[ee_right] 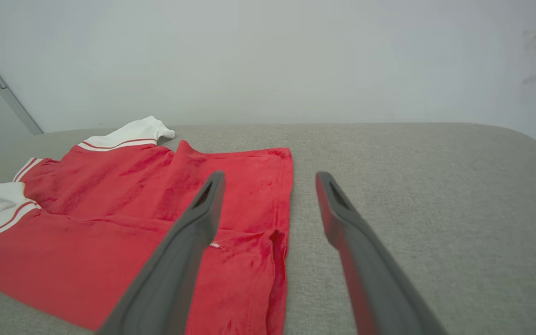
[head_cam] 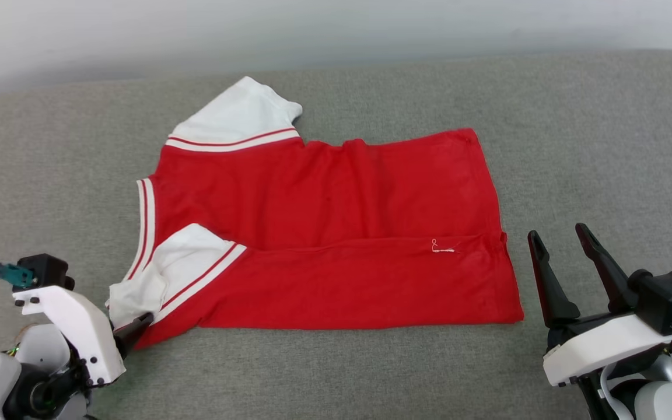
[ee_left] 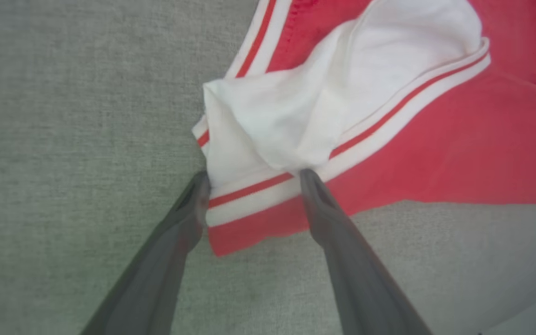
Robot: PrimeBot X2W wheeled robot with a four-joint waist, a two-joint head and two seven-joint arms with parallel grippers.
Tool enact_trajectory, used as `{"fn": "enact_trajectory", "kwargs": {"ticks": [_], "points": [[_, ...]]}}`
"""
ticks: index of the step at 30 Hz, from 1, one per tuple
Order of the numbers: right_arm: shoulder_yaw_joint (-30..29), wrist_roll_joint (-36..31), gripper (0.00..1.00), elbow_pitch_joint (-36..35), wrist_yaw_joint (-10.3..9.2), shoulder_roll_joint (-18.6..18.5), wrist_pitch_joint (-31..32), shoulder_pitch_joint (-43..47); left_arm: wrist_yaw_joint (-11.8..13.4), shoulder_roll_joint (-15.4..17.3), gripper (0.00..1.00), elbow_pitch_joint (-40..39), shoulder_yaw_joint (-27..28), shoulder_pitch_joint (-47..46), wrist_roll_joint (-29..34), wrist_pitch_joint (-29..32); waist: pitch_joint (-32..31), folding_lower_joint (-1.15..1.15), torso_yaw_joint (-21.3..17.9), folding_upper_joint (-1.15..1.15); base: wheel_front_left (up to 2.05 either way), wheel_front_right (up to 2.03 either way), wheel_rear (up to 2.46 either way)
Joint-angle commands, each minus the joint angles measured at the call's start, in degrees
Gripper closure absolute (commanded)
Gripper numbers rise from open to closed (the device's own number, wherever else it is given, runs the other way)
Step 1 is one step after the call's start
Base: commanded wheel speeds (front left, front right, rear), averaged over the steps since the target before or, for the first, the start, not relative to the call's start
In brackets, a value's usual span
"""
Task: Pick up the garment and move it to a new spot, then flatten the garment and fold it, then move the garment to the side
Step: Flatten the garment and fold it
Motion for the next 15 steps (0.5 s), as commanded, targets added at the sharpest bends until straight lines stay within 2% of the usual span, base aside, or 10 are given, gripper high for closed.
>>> {"fn": "enact_trajectory", "kwargs": {"ticks": [1, 8, 9, 11, 12, 15], "points": [[-0.2, 0.2, 0.0, -0.1, -0.05, 0.3, 0.0, -0.6, -0.5, -0.7, 0.0, 1.3, -0.8, -1.4, 0.9, 0.5, 1.6, 0.0, -0.9, 0.0, 0.0, 0.0, 0.0], [-1.2, 1.0, 0.0, -0.1, -0.05, -0.1, 0.4, -1.5, -3.6, -6.1, 0.0, 10.7, -5.8, -2.9, 0.6, 3.8, 3.3, 0.0, -2.1, 0.0, 0.0, 0.0, 0.0], [-1.4, 1.3, 0.0, -0.1, -0.05, -0.3, 0.6, -1.7, -4.1, -7.2, 0.13, 11.6, -6.4, -2.7, 0.1, 4.1, 3.2, 0.0, -2.2, 0.0, 0.0, 0.0, 0.0], [-1.7, 2.1, 0.0, -0.3, -0.05, -0.8, 1.9, -1.8, -5.2, -8.5, 0.84, 12.9, -7.1, -2.7, -0.2, 4.3, 3.0, 0.0, -2.1, 0.0, 0.0, 0.0, 0.0], [-1.8, 2.6, 0.0, -0.2, -0.05, -1.3, 2.8, -1.8, -5.7, -9.1, 1.0, 13.4, -7.1, -2.7, -0.5, 3.9, 2.8, 0.0, -2.0, 0.0, 0.0, 0.0, 0.0], [-2.4, 4.2, 0.0, -0.2, -0.05, -2.7, 6.2, -2.4, -6.9, -9.1, 1.0, 14.4, -7.1, -3.2, 0.2, 2.8, 2.6, 0.0, -1.5, 0.0, 0.0, 0.0, 0.0]]}}
